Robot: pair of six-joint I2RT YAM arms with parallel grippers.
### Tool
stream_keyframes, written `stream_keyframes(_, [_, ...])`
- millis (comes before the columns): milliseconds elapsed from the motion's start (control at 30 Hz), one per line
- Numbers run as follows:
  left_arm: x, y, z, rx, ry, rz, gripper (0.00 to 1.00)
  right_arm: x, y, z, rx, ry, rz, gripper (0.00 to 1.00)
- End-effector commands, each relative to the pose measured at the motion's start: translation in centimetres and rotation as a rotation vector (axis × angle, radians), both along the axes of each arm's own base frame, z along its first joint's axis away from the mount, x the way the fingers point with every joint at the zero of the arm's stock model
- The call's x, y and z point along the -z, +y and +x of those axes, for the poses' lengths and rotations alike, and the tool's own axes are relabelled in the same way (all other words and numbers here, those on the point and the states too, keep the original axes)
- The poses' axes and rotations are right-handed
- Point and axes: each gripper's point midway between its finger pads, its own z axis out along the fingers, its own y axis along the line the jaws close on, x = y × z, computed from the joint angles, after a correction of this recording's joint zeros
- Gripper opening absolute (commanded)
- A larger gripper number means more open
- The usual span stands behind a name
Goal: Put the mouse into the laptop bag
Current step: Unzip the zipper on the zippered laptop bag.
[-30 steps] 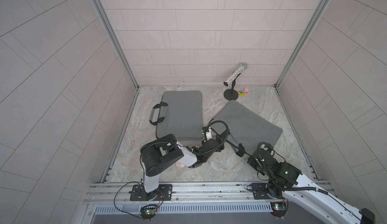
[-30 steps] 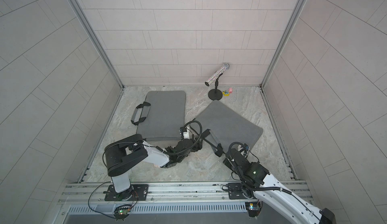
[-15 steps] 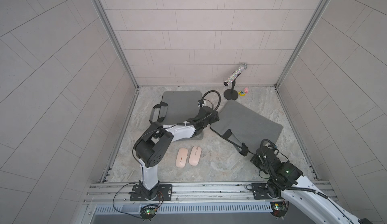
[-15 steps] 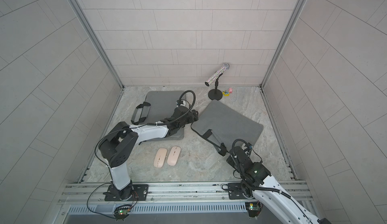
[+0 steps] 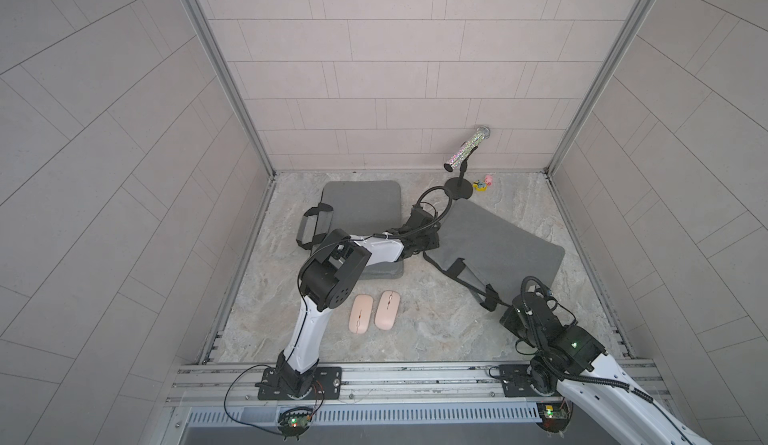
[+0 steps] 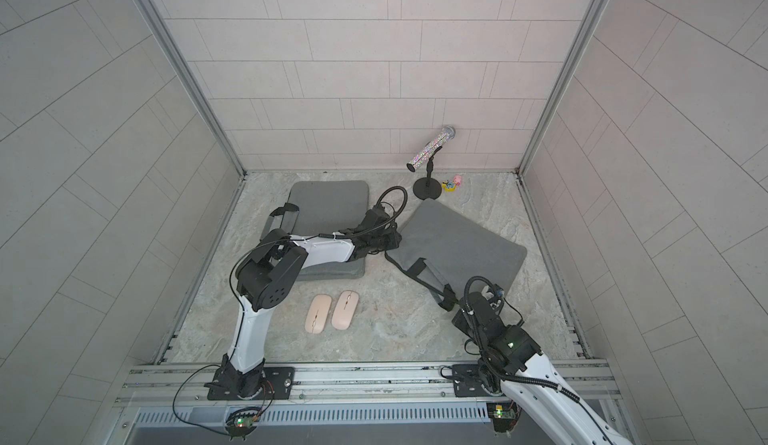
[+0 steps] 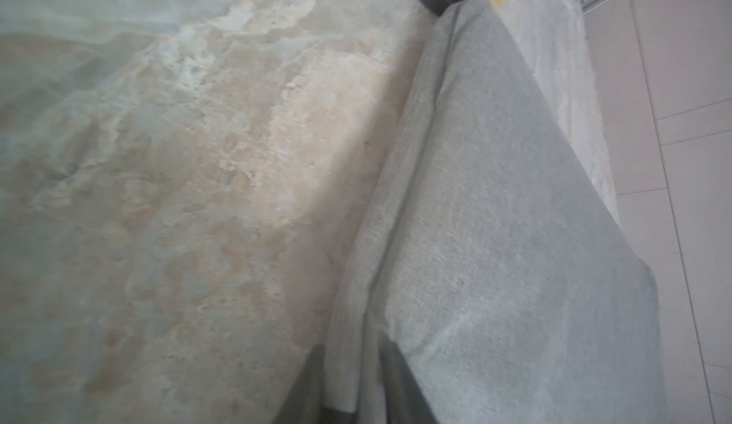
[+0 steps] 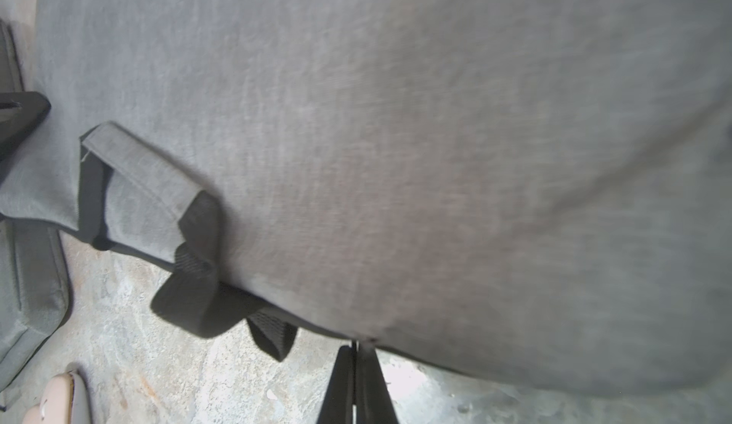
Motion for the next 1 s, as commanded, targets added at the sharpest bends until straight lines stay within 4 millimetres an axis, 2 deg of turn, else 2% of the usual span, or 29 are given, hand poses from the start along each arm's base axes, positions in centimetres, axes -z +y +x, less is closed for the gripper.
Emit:
stream_keyframes(0, [0.9,-1.9,-4.7,0.081,0.056,-0.001,0.06,-1.1,3.2,1.3,-0.102,-0.059,0.117,0.00])
stream_keyframes(133, [0.2,-2.7,-6.6,0.060,0.004,-0.012,0.00,-2.6,5.3,2.2,-0.169,-0.102,0.148,0.00])
stream_keyframes(300, [-0.4,-1.9,-9.0,-0.020,-0.063,-0.030,0.00,-3.4,7.4,3.3,-0.238,-0.119,0.116,0.00])
stream_keyframes(400, [-1.0,-0.2,-10.7,-0.085,-0.126,-0.006,0.00,-3.8,8.0,4.0,-0.266,-0.111,0.080,0.00])
stream_keyframes(567, [-1.0,4.2,-13.3,-0.221,-0.202,-0.024,0.00,-3.8,7.7,4.7,-0.266,-0.109,0.027,0.00])
stream_keyframes(633, [-1.2,4.7,-14.2,-0.231,-0.218,-0.057,0.00,-3.7,7.6,4.8,-0.262,-0.113,0.019,0.00])
stream_keyframes(767, [-2.3,2.6,-15.9,-0.185,-0.247,-0.080,0.00,-3.4,7.1,4.9,-0.263,-0.105,0.001,0.00])
stream_keyframes(867, [-3.8,0.1,-17.1,-0.144,-0.291,-0.096,0.07,-2.7,5.6,4.8,-0.236,-0.067,-0.022,0.00])
stream_keyframes(967, [-4.0,-2.2,-16.9,-0.122,-0.294,-0.060,0.06,-1.8,3.8,4.4,-0.203,-0.019,-0.017,0.00])
